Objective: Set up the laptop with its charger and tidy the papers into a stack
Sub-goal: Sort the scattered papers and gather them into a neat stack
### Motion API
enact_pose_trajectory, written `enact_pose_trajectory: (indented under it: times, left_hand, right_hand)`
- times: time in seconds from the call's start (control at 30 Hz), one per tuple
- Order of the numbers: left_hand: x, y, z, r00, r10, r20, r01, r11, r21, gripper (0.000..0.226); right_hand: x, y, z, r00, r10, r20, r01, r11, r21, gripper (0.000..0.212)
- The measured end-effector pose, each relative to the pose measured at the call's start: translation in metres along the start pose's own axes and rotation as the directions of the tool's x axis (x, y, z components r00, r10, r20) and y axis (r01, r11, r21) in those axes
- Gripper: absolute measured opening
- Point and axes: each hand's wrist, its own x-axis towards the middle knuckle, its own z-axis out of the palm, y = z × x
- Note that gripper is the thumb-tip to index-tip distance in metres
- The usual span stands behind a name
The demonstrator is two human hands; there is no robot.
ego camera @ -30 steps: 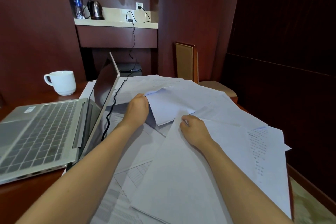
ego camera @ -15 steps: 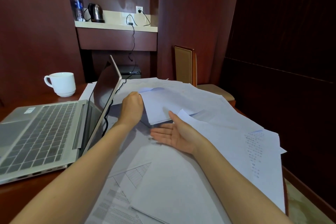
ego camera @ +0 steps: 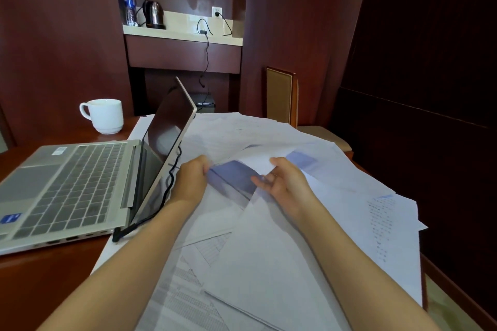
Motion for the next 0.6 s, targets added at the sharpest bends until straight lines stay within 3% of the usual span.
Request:
enact_pose_trajectory:
  times: [0.13,0.23,0.27,0.33,0.43,0.6]
  left_hand:
    - [0.006,-0.001,0.004,0.992,-0.09,-0.09,0.091,0.996,0.001,0.01]
    - [0.013,-0.003,0.006,0.975,-0.192,-0.117,0.189,0.981,-0.03,0.015]
    - [0.013,-0.003,0.007,0.969,-0.202,-0.139,0.198,0.979,-0.042,0.017]
    - [0.013,-0.003,0.009,0.963,-0.171,-0.21,0.167,0.985,-0.036,0.02]
    - [0.018,-0.009,0.008,0.957,-0.126,-0.262,0.14,0.989,0.039,0.023]
    - [0.019,-0.008,0.005,0.936,-0.139,-0.322,0.129,0.99,-0.054,0.023]
  right_hand:
    - [-0.002,-0.012,-0.007,1.0,-0.006,0.017,0.006,0.999,-0.05,0.02]
    - [-0.006,-0.023,-0.015,0.987,-0.017,-0.158,-0.02,0.973,-0.231,0.004]
    - [-0.007,-0.024,-0.02,0.977,-0.019,-0.211,-0.051,0.944,-0.325,0.007]
    - [-0.008,-0.026,-0.028,0.964,0.013,-0.266,-0.125,0.903,-0.411,0.02]
    - [-0.013,-0.027,-0.027,0.955,0.055,-0.293,-0.207,0.83,-0.517,0.017]
    - [-0.016,-0.023,-0.022,0.948,0.127,-0.292,-0.289,0.728,-0.622,0.016]
